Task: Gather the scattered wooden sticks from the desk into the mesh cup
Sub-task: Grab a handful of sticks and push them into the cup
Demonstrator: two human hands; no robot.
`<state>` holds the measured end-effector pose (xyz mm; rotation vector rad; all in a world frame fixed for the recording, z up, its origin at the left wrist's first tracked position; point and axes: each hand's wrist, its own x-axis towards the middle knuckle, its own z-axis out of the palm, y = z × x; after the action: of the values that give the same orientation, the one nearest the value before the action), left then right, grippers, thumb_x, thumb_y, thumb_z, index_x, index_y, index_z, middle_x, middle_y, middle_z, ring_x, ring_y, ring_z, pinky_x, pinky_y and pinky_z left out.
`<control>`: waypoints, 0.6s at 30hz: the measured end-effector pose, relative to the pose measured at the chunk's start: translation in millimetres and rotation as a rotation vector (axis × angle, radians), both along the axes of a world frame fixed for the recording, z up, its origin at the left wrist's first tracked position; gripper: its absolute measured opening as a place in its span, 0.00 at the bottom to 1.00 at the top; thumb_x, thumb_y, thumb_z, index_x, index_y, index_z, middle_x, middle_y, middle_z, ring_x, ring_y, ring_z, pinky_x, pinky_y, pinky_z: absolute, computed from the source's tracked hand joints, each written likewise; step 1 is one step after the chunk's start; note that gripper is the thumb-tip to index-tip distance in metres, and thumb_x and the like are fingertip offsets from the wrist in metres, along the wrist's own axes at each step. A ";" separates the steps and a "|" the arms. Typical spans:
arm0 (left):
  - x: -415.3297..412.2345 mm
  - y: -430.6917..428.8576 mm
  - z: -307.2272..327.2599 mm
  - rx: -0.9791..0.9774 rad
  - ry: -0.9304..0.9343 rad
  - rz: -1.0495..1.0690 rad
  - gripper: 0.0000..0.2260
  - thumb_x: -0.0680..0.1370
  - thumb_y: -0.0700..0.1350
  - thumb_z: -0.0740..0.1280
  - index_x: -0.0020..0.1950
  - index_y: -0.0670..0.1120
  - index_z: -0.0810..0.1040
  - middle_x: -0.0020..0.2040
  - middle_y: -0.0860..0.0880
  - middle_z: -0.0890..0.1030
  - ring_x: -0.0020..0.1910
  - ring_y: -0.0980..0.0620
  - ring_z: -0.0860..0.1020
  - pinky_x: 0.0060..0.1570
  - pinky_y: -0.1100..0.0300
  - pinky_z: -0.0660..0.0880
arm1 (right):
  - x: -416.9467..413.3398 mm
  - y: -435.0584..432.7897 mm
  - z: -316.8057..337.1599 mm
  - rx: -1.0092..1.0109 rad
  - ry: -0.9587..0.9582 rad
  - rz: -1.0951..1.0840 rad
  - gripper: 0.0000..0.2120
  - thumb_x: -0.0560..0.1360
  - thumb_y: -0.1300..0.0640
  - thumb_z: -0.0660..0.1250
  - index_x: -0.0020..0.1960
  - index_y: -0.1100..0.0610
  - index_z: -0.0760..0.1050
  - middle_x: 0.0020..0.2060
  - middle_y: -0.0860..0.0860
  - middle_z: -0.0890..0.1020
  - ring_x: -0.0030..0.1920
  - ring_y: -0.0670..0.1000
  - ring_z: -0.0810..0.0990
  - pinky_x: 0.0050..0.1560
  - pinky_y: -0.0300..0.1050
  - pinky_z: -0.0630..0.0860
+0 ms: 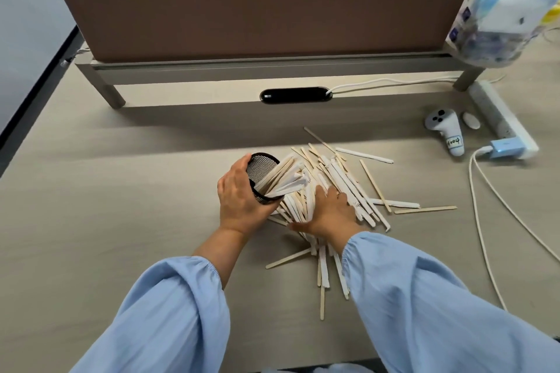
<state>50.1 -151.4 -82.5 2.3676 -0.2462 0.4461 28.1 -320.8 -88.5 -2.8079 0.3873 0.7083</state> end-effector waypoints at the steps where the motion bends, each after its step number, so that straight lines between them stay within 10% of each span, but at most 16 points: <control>1: -1.3 1.5 -0.4 0.000 0.001 0.001 0.39 0.61 0.61 0.67 0.66 0.44 0.61 0.61 0.41 0.73 0.58 0.45 0.70 0.59 0.48 0.62 | -1.7 3.1 -2.3 -0.006 -0.014 0.010 0.54 0.58 0.32 0.73 0.73 0.53 0.52 0.70 0.56 0.61 0.69 0.60 0.62 0.65 0.56 0.67; 11: -7.2 16.9 -3.0 0.018 0.007 0.033 0.38 0.61 0.61 0.67 0.66 0.45 0.61 0.61 0.42 0.74 0.57 0.42 0.72 0.58 0.45 0.65 | 7.3 9.6 -6.8 0.142 -0.122 -0.042 0.19 0.71 0.57 0.69 0.58 0.62 0.69 0.57 0.60 0.78 0.58 0.62 0.76 0.54 0.50 0.74; 18: -5.5 23.2 0.4 0.017 -0.010 0.032 0.38 0.61 0.60 0.67 0.66 0.45 0.61 0.60 0.41 0.74 0.56 0.42 0.72 0.57 0.45 0.65 | 10.0 0.3 -1.0 0.216 -0.138 -0.032 0.17 0.74 0.54 0.65 0.59 0.63 0.69 0.56 0.61 0.77 0.56 0.61 0.76 0.54 0.49 0.73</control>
<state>44.6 -128.2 -82.1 2.3891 -0.2170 0.4727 38.2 -320.5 -89.6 -2.6213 0.3103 0.5122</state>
